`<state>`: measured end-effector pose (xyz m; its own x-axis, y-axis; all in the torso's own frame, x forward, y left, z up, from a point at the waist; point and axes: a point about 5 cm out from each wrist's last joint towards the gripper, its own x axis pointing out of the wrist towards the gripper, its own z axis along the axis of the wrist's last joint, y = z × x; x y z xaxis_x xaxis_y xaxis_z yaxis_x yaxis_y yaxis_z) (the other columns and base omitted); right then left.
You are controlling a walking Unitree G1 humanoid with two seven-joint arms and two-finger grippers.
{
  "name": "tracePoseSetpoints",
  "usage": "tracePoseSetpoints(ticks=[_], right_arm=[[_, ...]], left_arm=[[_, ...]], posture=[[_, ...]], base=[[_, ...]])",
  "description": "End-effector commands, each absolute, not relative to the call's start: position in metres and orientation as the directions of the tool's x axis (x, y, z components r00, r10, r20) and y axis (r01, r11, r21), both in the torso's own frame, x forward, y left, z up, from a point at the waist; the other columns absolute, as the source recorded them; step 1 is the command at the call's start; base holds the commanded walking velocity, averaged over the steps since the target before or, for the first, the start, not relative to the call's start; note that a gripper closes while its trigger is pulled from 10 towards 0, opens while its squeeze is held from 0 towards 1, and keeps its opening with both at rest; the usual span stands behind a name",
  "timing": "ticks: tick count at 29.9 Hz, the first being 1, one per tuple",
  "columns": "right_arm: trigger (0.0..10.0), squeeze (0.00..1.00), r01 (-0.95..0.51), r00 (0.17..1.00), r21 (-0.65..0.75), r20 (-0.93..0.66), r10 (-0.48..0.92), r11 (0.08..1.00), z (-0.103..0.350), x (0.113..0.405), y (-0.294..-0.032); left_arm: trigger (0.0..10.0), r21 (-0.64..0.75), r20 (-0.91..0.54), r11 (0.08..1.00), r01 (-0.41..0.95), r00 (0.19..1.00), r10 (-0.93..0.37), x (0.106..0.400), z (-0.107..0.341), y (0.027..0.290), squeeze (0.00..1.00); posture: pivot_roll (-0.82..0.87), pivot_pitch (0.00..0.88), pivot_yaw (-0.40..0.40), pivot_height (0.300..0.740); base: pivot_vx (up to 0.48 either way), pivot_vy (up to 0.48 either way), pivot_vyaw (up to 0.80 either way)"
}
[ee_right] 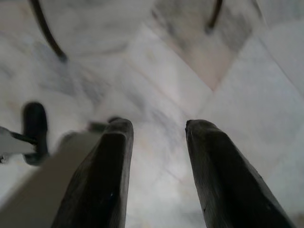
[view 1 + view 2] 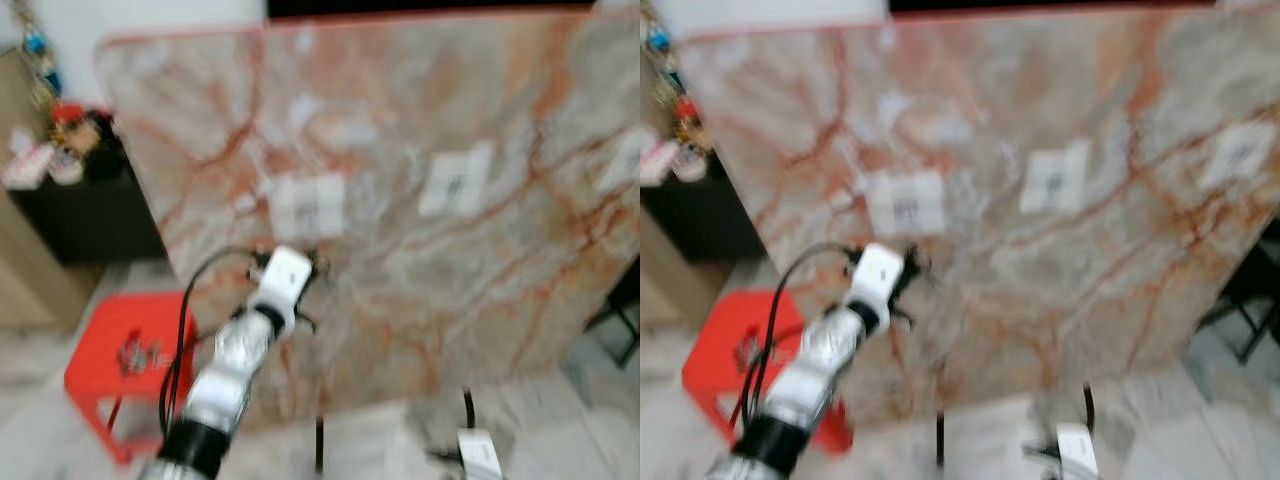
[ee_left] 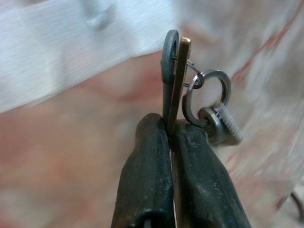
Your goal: Hang keys on a hook
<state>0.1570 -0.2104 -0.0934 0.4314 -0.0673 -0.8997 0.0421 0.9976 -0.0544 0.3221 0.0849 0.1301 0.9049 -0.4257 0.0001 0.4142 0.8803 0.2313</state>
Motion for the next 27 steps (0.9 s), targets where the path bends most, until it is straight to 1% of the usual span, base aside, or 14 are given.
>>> tracePoseSetpoints(ticks=[1,6,12,21,27], right_arm=[[10.0,0.0,0.038,0.422,-0.048,-0.905,-0.06,0.998,-0.095,0.154,-0.209],[10.0,0.0,0.032,0.421,-0.05,-0.905,-0.059,0.998,-0.095,0.154,-0.209],[10.0,0.0,0.024,0.42,-0.05,-0.906,-0.055,0.998,-0.095,0.154,-0.208],[10.0,0.0,0.021,0.423,-0.05,-0.904,-0.054,0.999,-0.095,0.155,-0.208],[10.0,0.0,0.011,0.422,-0.053,-0.905,-0.053,0.999,-0.095,0.155,-0.207]], left_arm=[[10.0,0.236,0.027,0.889,0.392,0.912,-0.409,0.324,0.136,0.089,0.0],[10.0,0.23,0.052,0.912,0.34,0.931,-0.36,0.325,0.138,0.1,0.0],[10.0,0.208,0.097,0.946,0.248,0.957,-0.272,0.33,0.147,0.119,0.0],[10.0,0.2,0.123,0.952,0.231,0.958,-0.258,0.337,0.156,0.125,0.0],[10.0,0.206,0.136,0.94,0.273,0.943,-0.303,0.332,0.157,0.123,0.0]], posture=[[0.06,0.0,-0.042,0.724],[0.06,0.0,-0.042,0.724],[0.06,0.0,-0.04,0.724],[0.06,0.0,-0.037,0.724],[0.06,0.0,-0.036,0.724]], base=[[0.0,0.0,0.0],[0.0,0.0,0.0],[0.0,0.0,0.0],[0.0,0.0,0.0],[0.0,0.0,0.0]])
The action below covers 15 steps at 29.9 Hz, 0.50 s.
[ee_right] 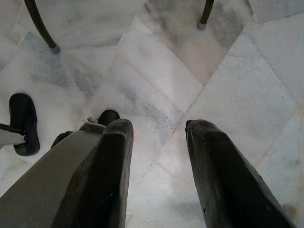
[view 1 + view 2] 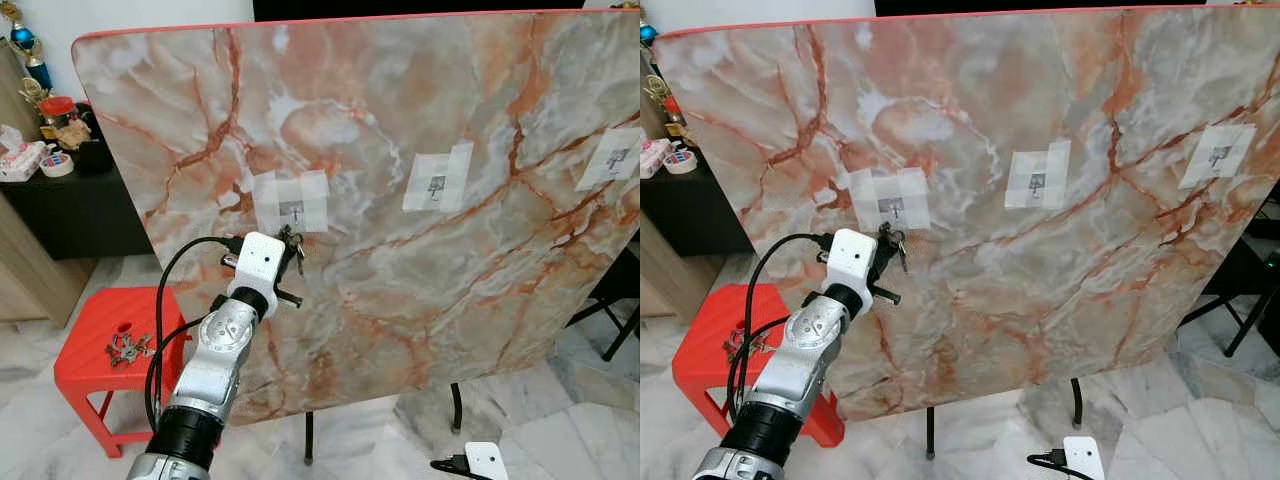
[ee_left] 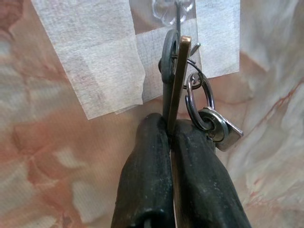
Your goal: Hang keys on a hook
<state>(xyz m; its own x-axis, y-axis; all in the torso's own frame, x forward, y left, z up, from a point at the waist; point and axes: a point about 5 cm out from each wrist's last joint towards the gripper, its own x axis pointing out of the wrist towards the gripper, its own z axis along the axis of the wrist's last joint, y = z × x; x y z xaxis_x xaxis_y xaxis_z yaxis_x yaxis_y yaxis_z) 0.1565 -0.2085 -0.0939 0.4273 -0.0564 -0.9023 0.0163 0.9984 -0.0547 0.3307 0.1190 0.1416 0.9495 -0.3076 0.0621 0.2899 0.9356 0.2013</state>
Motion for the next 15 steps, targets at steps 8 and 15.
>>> tracePoseSetpoints(ticks=[8,15], right_arm=[[10.0,0.0,-0.009,0.422,-0.057,-0.905,-0.048,0.998,-0.094,0.156,-0.207],[10.0,0.0,-0.024,0.424,-0.063,-0.904,-0.047,0.998,-0.094,0.157,-0.207]], left_arm=[[10.0,0.211,0.132,0.921,0.328,0.924,-0.359,0.32,0.15,0.12,0.0],[10.0,0.231,0.15,0.901,0.367,0.902,-0.406,0.315,0.152,0.116,0.0]], posture=[[0.07,0.0,-0.039,0.724],[0.07,0.0,-0.038,0.724]], base=[[0.0,0.0,0.0],[0.0,0.0,0.0]])
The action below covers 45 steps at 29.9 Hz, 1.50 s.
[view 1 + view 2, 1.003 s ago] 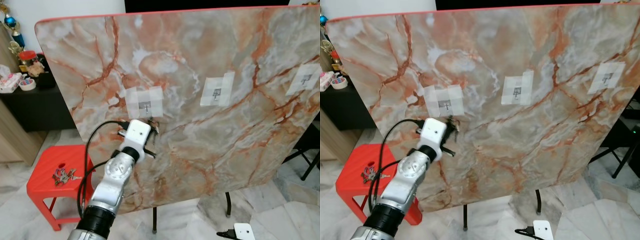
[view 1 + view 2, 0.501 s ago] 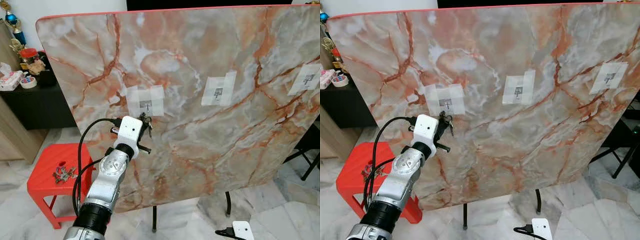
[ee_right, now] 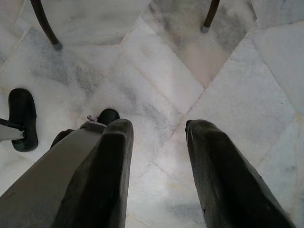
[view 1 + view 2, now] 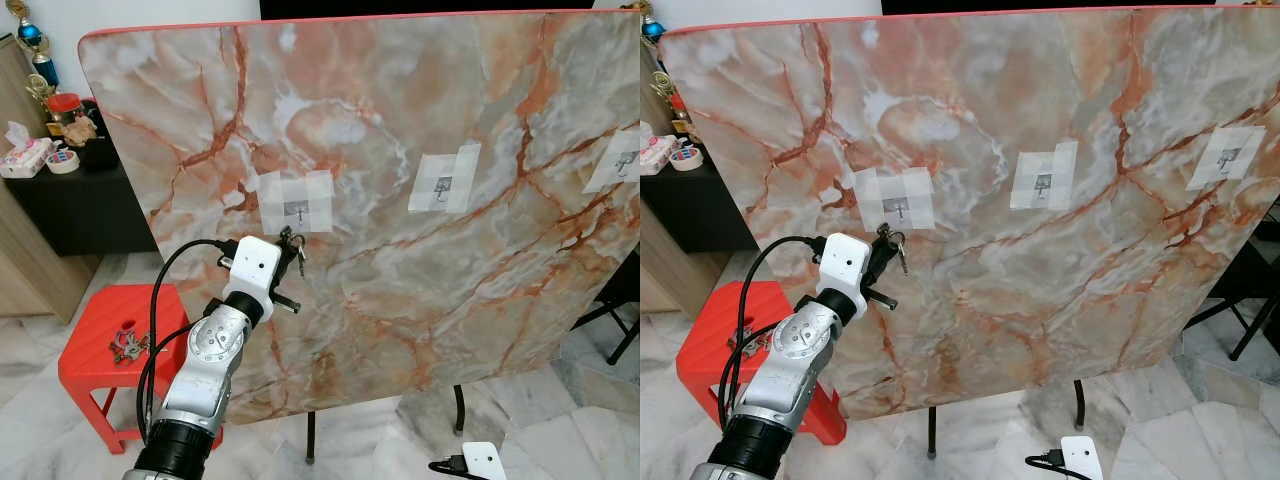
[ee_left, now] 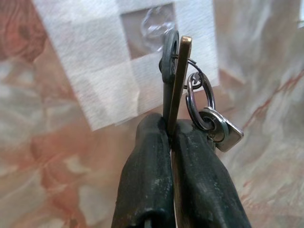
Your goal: Hang keys on a hook
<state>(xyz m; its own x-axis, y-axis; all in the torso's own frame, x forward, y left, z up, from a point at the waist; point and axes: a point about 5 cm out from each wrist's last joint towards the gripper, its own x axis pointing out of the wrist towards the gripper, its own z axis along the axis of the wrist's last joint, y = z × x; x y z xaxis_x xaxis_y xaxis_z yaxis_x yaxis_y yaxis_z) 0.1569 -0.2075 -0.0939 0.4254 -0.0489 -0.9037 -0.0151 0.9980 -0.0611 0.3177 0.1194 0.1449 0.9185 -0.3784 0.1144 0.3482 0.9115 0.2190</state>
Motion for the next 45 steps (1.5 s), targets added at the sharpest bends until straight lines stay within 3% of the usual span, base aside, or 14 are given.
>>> tracePoseSetpoints(ticks=[1,14,31,45], right_arm=[[10.0,0.0,-0.026,0.424,-0.064,-0.904,-0.047,0.998,-0.094,0.157,-0.207],[10.0,0.0,-0.034,0.425,-0.066,-0.904,-0.045,0.997,-0.094,0.158,-0.207],[10.0,0.0,-0.034,0.424,-0.063,-0.905,-0.042,0.997,-0.094,0.158,-0.206],[10.0,0.0,-0.033,0.427,-0.06,-0.903,-0.04,0.998,-0.094,0.159,-0.205]], left_arm=[[10.0,0.229,0.156,0.899,0.373,0.898,-0.412,0.314,0.153,0.115,0.0],[10.0,0.244,0.168,0.9,0.361,0.898,-0.406,0.32,0.16,0.11,0.0],[10.0,0.189,0.071,0.928,0.322,0.938,-0.34,0.328,0.152,0.109,0.0],[10.0,0.127,0.134,0.937,0.325,0.93,-0.341,0.329,0.166,0.107,0.0]], posture=[[0.07,0.0,-0.039,0.724],[0.06,0.0,-0.033,0.724],[0.06,0.0,-0.03,0.724],[0.07,0.0,-0.033,0.724]], base=[[0.0,0.0,0.0],[0.0,0.0,0.0],[0.0,0.0,0.0],[0.0,0.0,0.0]])
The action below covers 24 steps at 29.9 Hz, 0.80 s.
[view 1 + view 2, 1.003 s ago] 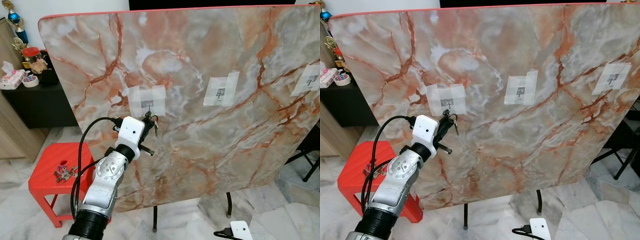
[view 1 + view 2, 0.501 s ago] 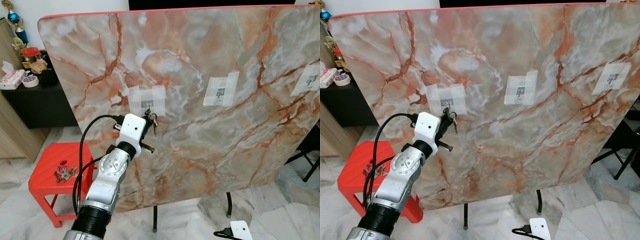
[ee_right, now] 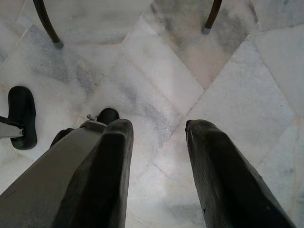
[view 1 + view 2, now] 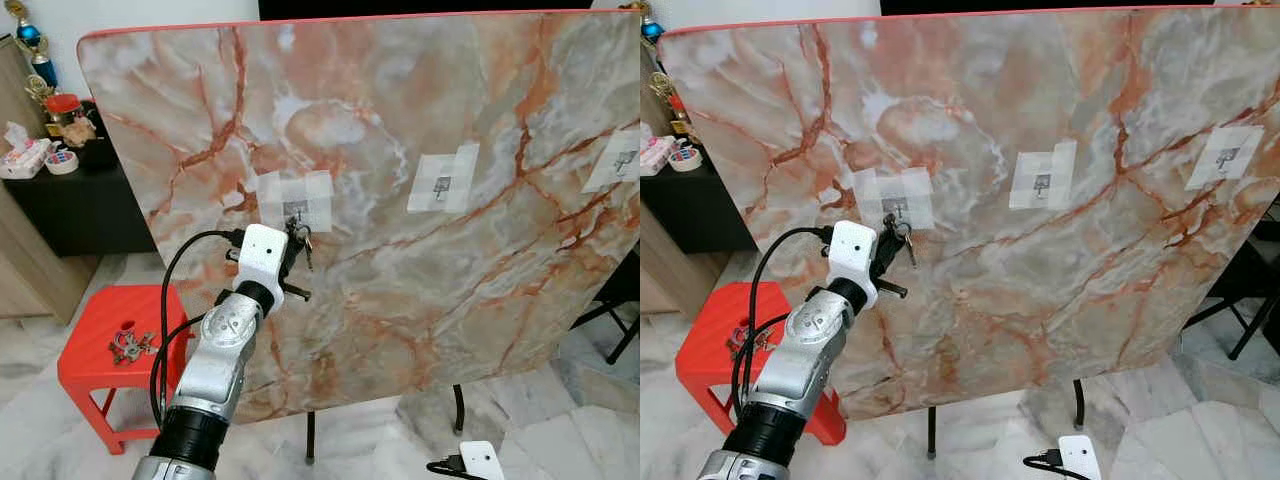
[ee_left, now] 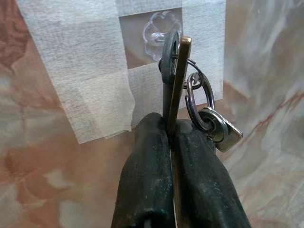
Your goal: Hang keys on a hook
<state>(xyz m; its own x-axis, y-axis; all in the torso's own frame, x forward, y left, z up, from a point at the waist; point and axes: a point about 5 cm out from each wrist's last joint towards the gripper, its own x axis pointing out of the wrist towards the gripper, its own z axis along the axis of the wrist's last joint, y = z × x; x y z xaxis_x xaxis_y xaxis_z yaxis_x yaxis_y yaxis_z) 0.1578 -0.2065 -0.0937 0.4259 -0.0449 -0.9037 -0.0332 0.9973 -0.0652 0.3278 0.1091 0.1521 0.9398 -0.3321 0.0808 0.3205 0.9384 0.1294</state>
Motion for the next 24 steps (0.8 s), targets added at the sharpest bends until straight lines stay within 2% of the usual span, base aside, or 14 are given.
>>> tracePoseSetpoints(ticks=[1,18,24], right_arm=[[10.0,0.0,-0.033,0.427,-0.06,-0.903,-0.04,0.998,-0.0936,0.1587,-0.2051],[10.0,0.0,-0.031,0.425,-0.059,-0.904,-0.04,0.998,-0.0936,0.1589,-0.2046],[10.0,0.0,-0.033,0.424,-0.056,-0.905,-0.037,0.998,-0.0937,0.1588,-0.2043]], left_arm=[[10.0,0.124,0.135,0.937,0.326,0.93,-0.341,0.3289,0.166,0.107,0.0],[10.0,0.069,0.098,0.953,0.296,0.948,-0.302,0.3338,0.1638,0.1088,0.0],[10.0,0.016,0.031,0.963,0.271,0.962,-0.271,0.3358,0.1583,0.1108,0.0]], posture=[[0.07,0.0,-0.033,0.724],[0.06,0.0,-0.03,0.724],[0.06,0.0,-0.03,0.724]], base=[[0.0,0.0,0.0],[0.0,0.0,0.0],[0.0,0.0,0.0]])
